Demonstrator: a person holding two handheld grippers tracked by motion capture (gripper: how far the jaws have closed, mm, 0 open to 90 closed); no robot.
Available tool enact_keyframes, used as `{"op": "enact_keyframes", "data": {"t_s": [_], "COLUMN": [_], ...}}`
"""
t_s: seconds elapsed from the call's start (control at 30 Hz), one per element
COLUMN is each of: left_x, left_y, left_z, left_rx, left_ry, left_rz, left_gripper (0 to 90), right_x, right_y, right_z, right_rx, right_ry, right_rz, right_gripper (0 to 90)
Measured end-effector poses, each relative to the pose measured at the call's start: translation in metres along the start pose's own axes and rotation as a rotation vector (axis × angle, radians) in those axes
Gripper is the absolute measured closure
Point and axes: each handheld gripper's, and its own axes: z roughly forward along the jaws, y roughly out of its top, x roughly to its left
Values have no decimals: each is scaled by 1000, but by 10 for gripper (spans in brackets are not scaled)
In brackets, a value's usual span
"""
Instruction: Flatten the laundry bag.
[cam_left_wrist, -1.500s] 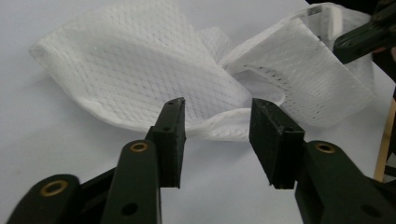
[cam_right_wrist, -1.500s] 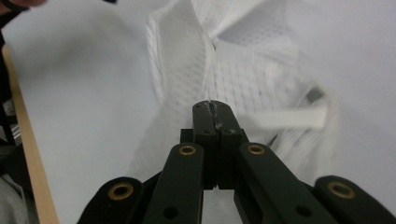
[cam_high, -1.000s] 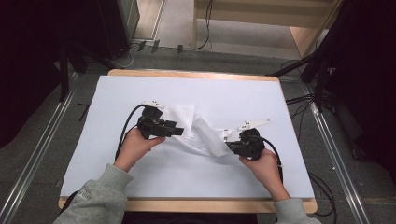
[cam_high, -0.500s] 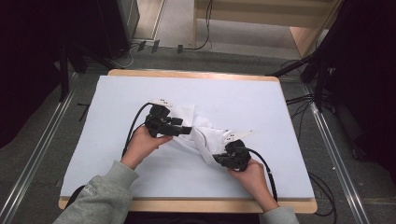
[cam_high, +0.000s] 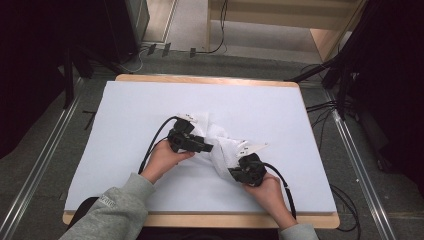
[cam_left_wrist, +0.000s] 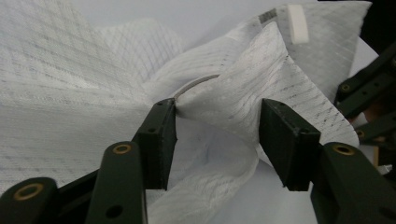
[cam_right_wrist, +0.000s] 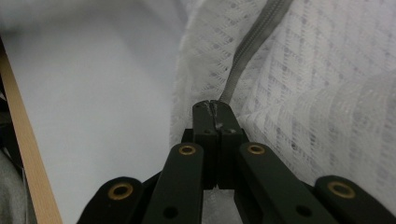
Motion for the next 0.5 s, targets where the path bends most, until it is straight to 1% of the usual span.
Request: {"op": "enact_keyframes", "data": {"t_s": [0.03, 0.07, 0.1, 0.13, 0.17, 0.2, 0.23, 0.27, 0.3, 0.33, 0.37, 0.4, 0.43, 0.47, 0.5], "left_x": [0, 1, 1, 1, 1, 0, -1, -3, -5, -7, -10, -13, -15, -17, -19], "left_y": [0, 0, 0, 0, 0, 0, 0, -1, -1, -2, -4, -5, -6, -9, -11], "left_z": [2, 3, 5, 6, 5, 5, 3, 0, -5, -9, -14, -19, -23, -27, -30], "left_rx": [-1, 7, 9, 10, 16, 18, 18, 23, 23, 17, 18, 16, 18, 14, 12], "left_ry": [-6, -11, -20, -25, -18, -18, -20, -19, -13, -12, -11, -6, 4, 4, 2], "left_rz": [3, 1, -3, 2, 8, 15, 22, 32, 47, 54, 64, 72, 84, 88, 87], "left_gripper": [674, 742, 742, 799, 855, 882, 882, 886, 886, 886, 886, 885, 885, 885, 885], "right_x": [0, 0, 0, 0, 0, 1, 1, 0, -1, -2, -2, -7, -7, -9, -13], "right_y": [0, 0, 0, 1, 1, 4, 4, 6, 7, 8, 8, 12, 12, 15, 20], "right_z": [1, 0, 0, 0, -1, -5, -5, -15, -20, -26, -26, -36, -36, -40, -48], "right_rx": [-1, -2, -2, -1, 0, -3, -3, -30, -49, -70, -70, -104, -104, -118, -145], "right_ry": [0, 0, 0, 1, 4, 2, 2, -18, -26, -35, -35, -48, -48, -59, -78], "right_rz": [-1, 1, 1, 5, 3, 0, 0, -4, -3, 5, 5, 13, 13, 13, 14], "right_gripper": [900, 900, 900, 900, 900, 881, 881, 865, 855, 849, 849, 839, 839, 831, 816]}}
